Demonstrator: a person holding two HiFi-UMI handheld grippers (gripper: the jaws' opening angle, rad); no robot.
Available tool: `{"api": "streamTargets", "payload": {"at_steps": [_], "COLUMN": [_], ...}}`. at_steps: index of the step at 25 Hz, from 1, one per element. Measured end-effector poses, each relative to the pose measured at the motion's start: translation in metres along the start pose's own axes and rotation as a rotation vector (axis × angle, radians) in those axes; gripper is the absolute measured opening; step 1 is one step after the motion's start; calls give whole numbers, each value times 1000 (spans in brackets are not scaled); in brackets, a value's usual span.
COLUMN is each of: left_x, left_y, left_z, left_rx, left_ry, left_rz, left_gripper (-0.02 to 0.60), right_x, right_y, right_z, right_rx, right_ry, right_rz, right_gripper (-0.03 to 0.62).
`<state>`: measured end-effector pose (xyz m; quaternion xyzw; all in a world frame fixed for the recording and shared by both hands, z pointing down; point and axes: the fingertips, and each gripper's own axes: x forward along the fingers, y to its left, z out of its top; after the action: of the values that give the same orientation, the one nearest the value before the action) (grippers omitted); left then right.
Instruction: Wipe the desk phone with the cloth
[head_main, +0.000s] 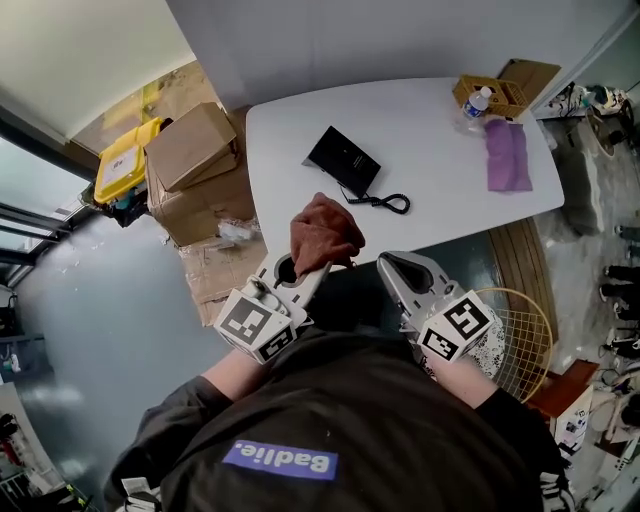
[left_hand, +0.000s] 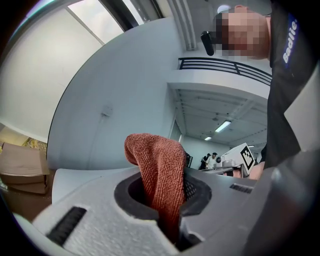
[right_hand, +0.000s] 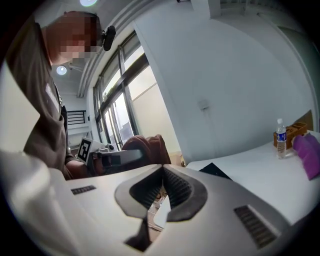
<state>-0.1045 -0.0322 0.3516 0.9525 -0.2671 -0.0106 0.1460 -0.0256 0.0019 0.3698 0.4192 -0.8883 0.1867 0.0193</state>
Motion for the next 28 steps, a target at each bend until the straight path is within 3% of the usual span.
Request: {"api": "streamTargets", "payload": {"at_steps": [15,28], "left_x": [70,116], "left_y": [57,147], "left_z": [-18,-60], "left_rx": [-17,27], "left_ry": [34,114], "left_rz": [180,377], "left_gripper": [54,54], "right_x": [46,80], "right_y": [-85,-134], "right_z": [8,2], "right_rx": [27,48], "right_ry": [70,114], "right_rz": [164,233], "right_gripper": [29,29]}}
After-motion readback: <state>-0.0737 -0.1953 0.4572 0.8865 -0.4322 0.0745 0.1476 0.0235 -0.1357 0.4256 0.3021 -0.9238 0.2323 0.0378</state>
